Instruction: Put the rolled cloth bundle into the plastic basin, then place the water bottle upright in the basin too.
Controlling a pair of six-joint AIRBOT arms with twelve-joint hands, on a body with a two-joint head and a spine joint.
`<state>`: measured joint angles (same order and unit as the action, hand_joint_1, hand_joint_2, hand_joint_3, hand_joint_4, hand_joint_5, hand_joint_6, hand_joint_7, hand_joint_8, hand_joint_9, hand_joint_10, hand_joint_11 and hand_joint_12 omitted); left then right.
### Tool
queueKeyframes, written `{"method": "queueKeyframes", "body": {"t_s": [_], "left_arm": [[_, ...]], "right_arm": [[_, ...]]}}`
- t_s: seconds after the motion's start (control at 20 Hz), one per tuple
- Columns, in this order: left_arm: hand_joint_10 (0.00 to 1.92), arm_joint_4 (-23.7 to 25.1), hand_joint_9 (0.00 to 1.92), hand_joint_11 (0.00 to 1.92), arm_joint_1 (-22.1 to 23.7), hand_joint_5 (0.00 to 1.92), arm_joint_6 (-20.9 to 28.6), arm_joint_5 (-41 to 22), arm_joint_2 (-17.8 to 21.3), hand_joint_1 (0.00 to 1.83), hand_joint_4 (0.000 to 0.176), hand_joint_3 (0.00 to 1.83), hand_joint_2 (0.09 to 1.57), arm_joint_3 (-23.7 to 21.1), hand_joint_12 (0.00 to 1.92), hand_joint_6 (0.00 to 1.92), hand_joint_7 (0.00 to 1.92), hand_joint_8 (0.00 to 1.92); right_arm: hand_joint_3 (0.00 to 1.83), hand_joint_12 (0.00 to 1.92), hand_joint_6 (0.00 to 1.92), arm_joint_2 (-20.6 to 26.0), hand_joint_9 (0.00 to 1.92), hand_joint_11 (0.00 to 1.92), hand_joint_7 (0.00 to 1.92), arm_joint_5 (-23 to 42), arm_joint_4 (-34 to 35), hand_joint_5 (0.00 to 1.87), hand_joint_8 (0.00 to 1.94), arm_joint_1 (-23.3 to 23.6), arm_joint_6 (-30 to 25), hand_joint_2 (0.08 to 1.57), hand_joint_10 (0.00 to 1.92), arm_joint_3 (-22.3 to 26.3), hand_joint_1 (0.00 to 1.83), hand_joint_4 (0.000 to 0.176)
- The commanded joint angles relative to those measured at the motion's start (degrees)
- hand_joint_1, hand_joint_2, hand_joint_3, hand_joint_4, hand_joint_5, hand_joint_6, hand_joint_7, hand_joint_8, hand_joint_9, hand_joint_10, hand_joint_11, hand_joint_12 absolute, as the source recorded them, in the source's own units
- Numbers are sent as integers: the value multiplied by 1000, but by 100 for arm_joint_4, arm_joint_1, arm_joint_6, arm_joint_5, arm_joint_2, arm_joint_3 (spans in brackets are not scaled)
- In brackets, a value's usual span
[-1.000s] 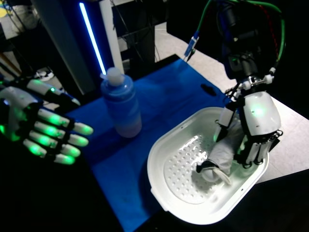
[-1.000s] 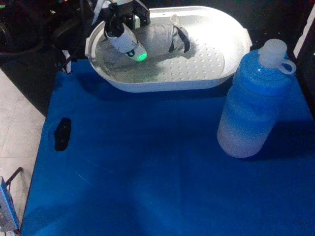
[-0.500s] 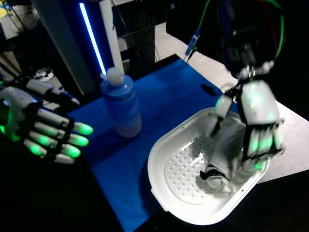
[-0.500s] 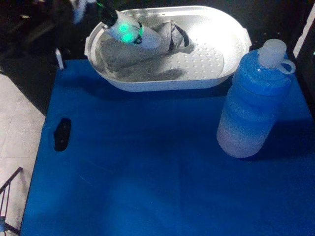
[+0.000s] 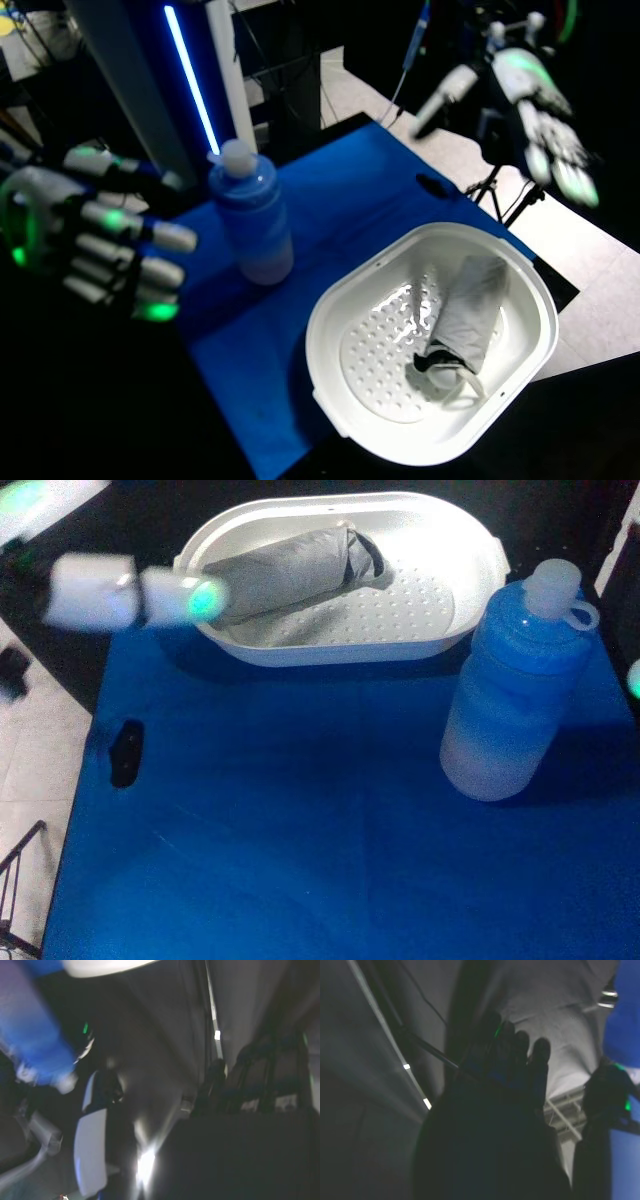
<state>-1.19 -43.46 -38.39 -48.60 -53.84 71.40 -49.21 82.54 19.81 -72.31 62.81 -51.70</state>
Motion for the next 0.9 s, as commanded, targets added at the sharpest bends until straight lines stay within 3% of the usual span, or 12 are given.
{"method": "queueKeyframes", "body": {"t_s": [0.0,0.2,0.4,0.8,0.85], "left_arm": [[0,-304,0,0,-115,0,34,-1498,78,577,176,0,865,-109,0,0,0,0],[0,-953,0,0,-1284,0,24,-2721,213,620,176,0,832,-704,0,0,0,0],[0,-1399,0,0,-2077,0,26,-3526,246,672,176,0,817,-1164,0,0,0,0],[0,-1533,0,0,-2262,0,35,-3714,216,741,176,0,788,-1341,0,0,0,0],[0,-1533,0,0,-2270,0,39,-3707,204,755,176,0,798,-1358,0,0,0,0]], "right_arm": [[0,410,0,-36,107,0,71,702,-62,0,1,99,-62,1079,1,-11,618,176],[0,251,0,-185,85,0,28,702,-136,0,1,272,-144,928,2,-19,765,176],[0,457,0,-429,133,0,67,699,-296,0,3,621,-236,881,5,-116,790,176],[1,867,8,-1096,279,0,244,687,-303,135,6,899,-551,902,11,-459,934,176],[2,892,5,-1150,345,27,318,578,-297,210,6,925,-558,929,12,-507,936,147]]}}
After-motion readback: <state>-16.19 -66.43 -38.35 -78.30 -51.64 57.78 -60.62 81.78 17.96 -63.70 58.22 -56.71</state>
